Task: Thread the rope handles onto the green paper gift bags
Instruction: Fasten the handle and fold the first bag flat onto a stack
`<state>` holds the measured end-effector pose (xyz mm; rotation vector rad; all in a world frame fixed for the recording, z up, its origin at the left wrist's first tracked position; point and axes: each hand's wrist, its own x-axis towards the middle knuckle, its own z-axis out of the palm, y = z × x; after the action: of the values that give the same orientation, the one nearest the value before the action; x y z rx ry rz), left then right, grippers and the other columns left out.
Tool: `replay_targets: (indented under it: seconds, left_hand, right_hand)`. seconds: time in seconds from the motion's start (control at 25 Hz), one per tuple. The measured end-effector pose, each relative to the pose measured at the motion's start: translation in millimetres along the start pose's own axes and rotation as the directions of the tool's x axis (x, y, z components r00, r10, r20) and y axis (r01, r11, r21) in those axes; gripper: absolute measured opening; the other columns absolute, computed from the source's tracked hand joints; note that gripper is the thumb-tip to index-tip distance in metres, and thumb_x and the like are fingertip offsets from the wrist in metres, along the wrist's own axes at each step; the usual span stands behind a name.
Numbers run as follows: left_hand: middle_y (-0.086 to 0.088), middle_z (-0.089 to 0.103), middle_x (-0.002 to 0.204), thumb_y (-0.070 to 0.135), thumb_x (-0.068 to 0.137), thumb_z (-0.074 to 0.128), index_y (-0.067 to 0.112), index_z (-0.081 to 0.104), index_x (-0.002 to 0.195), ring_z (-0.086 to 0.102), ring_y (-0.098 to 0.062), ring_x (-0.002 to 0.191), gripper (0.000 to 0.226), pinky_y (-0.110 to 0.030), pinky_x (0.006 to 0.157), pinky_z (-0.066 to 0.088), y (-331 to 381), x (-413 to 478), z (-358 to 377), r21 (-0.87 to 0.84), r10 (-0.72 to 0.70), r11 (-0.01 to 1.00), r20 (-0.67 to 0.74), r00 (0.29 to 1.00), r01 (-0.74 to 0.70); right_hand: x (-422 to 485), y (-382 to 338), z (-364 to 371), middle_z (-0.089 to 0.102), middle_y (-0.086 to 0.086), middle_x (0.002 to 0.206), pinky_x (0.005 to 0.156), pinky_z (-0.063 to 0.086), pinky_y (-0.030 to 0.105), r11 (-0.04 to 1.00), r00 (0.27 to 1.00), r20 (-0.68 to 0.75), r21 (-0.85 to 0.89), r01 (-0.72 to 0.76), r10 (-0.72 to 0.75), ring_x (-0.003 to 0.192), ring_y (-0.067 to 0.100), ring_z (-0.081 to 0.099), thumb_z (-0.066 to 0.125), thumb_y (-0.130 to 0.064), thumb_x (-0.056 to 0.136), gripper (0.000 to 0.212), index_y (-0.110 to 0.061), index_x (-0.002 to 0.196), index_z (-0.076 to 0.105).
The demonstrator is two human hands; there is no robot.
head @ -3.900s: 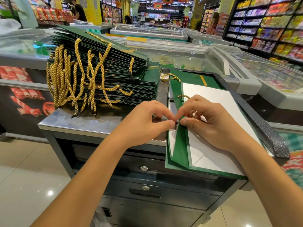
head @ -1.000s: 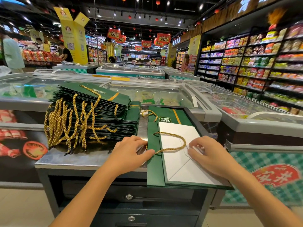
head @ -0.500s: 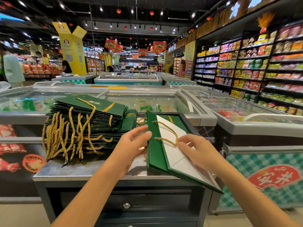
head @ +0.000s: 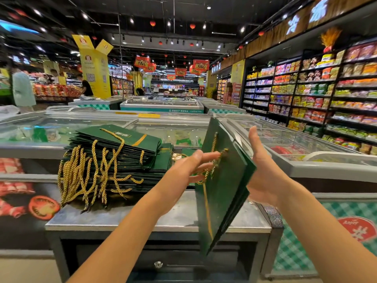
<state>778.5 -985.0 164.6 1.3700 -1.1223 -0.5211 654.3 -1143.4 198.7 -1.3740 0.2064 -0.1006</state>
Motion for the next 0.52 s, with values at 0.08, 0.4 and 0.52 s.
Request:
replay_targets:
  seconds: [0.08, 0.4, 0.52]
  left_hand:
    - [0.022, 0.057, 0.142, 0.059, 0.100, 0.026, 0.041, 0.064, 0.131, 0.046, 0.002, 0.135, 0.052, -0.037, 0.115, 0.037, -7.2, -2.6, 0.5, 0.125, -0.014, 0.992, 0.073, 0.997, 0.005]
    - [0.019, 0.058, 0.125, 0.029, 0.097, 0.062, 0.037, 0.065, 0.123, 0.055, -0.008, 0.123, 0.028, -0.026, 0.100, 0.047, -41.7, -25.9, -19.8, 0.395, -0.028, 0.906, -0.305, 0.952, 0.153]
    - [0.015, 0.044, 0.131, 0.039, 0.094, 0.065, 0.040, 0.043, 0.142, 0.054, -0.011, 0.119, 0.053, -0.027, 0.097, 0.049, -53.5, -34.3, -18.7, 0.464, -0.139, 0.841, -0.311, 0.940, 0.278]
  right_hand:
    - [-1.2, -4.9, 2.9, 0.069, 0.023, 0.124, 0.082, 0.058, 0.036, 0.998, 0.993, -0.112, -0.057, 0.023, -0.029, 0.087, 0.024, 0.077, 0.035, -0.072, 0.094, 0.078, -0.007, 0.101, 0.077]
    - [-14.2, 39.0, -33.8, 0.076, 0.019, 0.092, 0.051, 0.059, 0.033, 0.994, 0.925, -0.376, -0.110, 0.004, -0.045, 0.065, 0.026, 0.074, 0.057, -0.003, 0.098, 0.022, -0.003, 0.117, 0.067]
    - [-10.9, 50.1, -48.4, 0.076, 0.020, 0.099, 0.054, 0.061, 0.037, 0.997, 0.894, -0.443, -0.040, 0.060, -0.072, 0.071, 0.029, 0.074, 0.057, -0.004, 0.099, 0.026, -0.009, 0.123, 0.065]
